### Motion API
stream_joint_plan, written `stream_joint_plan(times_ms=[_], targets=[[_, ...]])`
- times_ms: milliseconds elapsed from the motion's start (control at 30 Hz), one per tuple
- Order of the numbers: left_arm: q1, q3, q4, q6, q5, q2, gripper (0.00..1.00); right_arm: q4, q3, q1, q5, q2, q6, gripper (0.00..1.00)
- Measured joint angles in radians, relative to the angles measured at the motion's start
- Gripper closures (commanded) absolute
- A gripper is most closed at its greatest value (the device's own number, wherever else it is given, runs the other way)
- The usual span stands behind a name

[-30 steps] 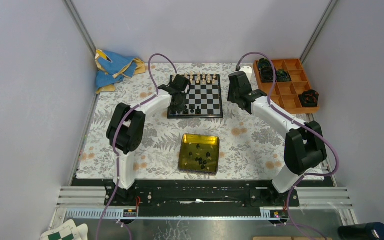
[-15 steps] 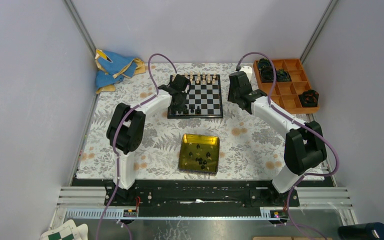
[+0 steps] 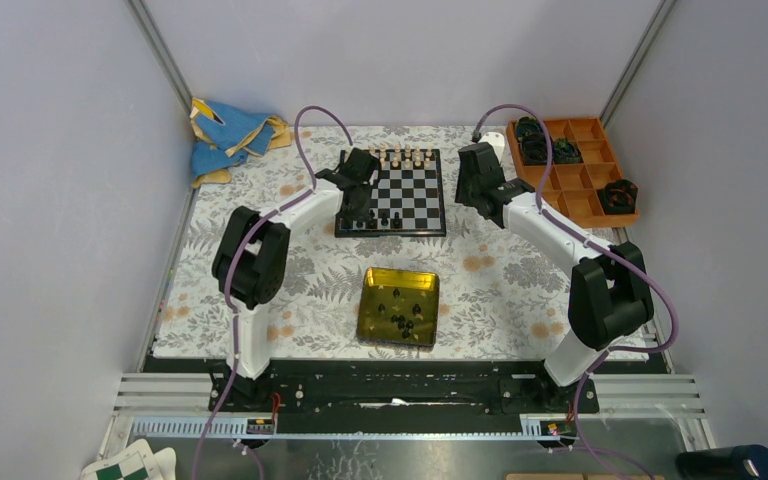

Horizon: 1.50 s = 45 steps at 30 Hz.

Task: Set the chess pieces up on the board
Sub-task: Place the chess piece on the chessboard, then pick up the chess piece from the storage box.

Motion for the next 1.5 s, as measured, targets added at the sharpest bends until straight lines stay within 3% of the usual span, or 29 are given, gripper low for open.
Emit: stream_joint_plan(times_ms=[167,367,667,833,1500], targets=[[0.0,-0.013,0.0,-0.003,-0.022,-0.052,0.65,0.0,0.0,0.0,0.0,0.0,0.0,0.56],[-0.037,-0.081,0.005,0.0,-0.085,-0.231,0.64,0.0,0.0,0.0,0.0,0.0,0.0,0.55],[-0.299,-0.273,0.018,0.05,-0.117,-0.47,0.63,0.008,-0.018,0.0,0.0,-0.003,0.001,0.55],[-0.35,-0.389,0.024,0.059,-0.043,-0.555,0.63,0.011,-0.038,0.0,0.0,-0.018,0.002,0.55],[-0.471,-0.527,0.164,0.093,0.18,-0.489,0.63,0.014,-0.098,-0.002,0.022,-0.088,0.002,0.55]])
